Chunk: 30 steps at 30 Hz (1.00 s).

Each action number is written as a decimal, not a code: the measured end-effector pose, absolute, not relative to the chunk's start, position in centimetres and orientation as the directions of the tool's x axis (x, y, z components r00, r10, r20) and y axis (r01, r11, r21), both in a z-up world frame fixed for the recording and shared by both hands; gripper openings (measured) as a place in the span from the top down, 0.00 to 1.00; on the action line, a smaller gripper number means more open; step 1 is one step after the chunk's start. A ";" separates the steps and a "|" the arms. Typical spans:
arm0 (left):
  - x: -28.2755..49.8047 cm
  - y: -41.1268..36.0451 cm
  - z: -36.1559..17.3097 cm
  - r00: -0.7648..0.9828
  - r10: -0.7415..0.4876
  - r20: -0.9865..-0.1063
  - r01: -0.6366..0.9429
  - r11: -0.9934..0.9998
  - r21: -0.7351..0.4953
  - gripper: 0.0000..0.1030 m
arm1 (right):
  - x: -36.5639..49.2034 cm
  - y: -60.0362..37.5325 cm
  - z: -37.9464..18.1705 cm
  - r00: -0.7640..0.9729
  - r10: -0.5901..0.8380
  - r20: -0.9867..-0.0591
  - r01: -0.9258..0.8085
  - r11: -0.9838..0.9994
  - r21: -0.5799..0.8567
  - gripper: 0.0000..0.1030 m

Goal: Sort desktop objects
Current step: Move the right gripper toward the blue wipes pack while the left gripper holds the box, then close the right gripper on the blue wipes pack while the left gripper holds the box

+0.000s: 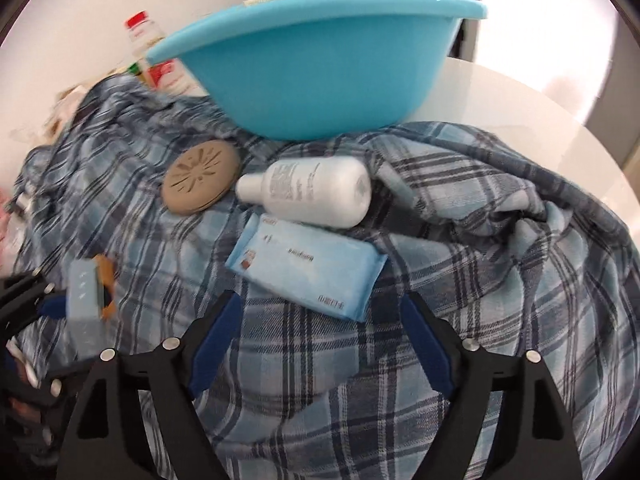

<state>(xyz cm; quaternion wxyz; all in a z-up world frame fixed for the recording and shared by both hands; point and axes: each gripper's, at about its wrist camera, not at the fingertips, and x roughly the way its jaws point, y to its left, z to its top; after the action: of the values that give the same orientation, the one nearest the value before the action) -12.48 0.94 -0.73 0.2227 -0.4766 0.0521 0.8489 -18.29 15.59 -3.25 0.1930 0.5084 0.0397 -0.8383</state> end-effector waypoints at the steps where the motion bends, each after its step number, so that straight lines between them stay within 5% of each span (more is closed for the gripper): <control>1: -12.5 0.8 -0.7 -0.447 0.333 -0.830 -0.428 -0.894 -0.129 0.52 | -18.2 15.6 -3.2 -0.430 -0.265 -0.863 0.331 -0.936 0.122 0.21; 19: -12.0 -3.8 -0.9 -0.484 0.323 -0.813 -0.364 -0.920 -0.149 0.52 | -17.8 10.8 -3.4 -0.517 0.011 -0.856 0.043 -0.998 -0.039 0.18; 27: -12.0 -3.7 -0.8 -0.480 0.321 -0.816 -0.372 -0.917 -0.141 0.52 | -17.9 11.1 -3.6 -0.498 -0.104 -0.861 0.166 -0.986 0.023 0.14; 30: -12.0 -3.4 -0.8 -0.475 0.316 -0.821 -0.376 -0.917 -0.135 0.52 | -17.2 11.7 -2.9 -0.506 -0.178 -0.844 0.243 -0.968 0.058 0.29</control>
<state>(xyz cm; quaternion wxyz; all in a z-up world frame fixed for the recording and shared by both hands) -12.04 -3.36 -0.81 0.2018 -0.4710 0.0320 0.8582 -17.24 11.67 -2.86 0.1214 0.4821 0.0339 -0.8670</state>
